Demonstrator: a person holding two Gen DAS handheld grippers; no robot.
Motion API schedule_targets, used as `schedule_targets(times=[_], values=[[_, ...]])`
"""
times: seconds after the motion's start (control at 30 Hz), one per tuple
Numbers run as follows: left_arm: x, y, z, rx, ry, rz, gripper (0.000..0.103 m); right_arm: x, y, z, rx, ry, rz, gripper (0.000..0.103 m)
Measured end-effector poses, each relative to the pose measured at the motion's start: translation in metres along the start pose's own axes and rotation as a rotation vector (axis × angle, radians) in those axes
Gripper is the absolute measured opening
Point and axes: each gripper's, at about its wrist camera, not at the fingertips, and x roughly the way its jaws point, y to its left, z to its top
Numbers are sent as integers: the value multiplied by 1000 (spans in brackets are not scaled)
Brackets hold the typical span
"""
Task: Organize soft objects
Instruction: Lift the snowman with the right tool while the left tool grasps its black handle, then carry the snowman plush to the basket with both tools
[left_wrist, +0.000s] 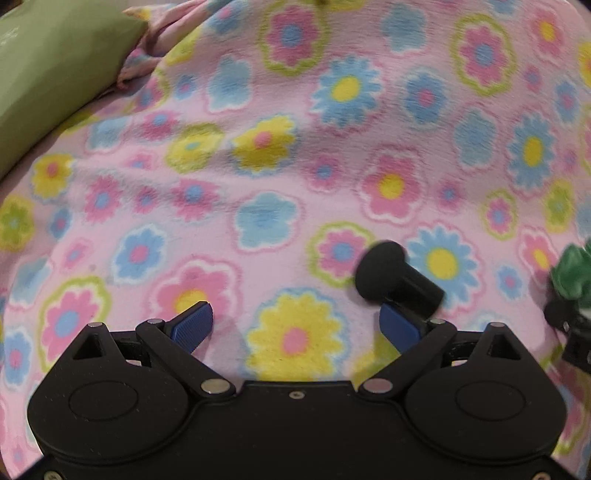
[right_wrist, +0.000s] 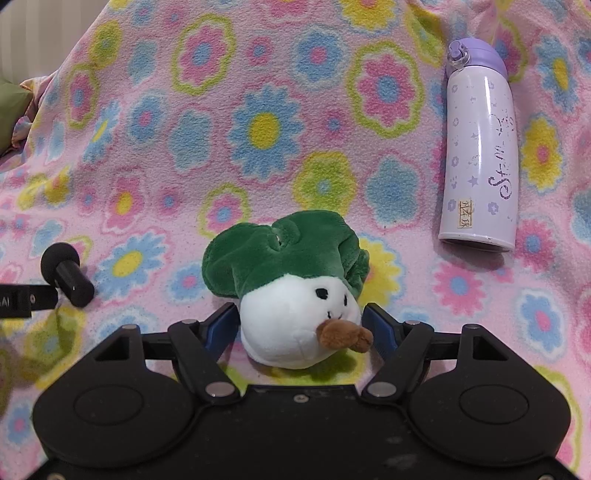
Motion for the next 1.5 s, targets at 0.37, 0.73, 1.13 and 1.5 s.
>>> schedule_targets(times=[0.37,0.73,1.13,1.5], values=[[-7,-31,0,274,-88,-116,94,1,0,0,-2,-1,3,76],[13,-54,9,345,-57,-202,94,1,1,0,-4,-1,9,78],[12,-45,11,220,-48,-288,55,-6,-8,-5,61,-46,4,50],[-40,-29,3,98,-58,-240,55,-8,-16,-6,103,-63,25,49]])
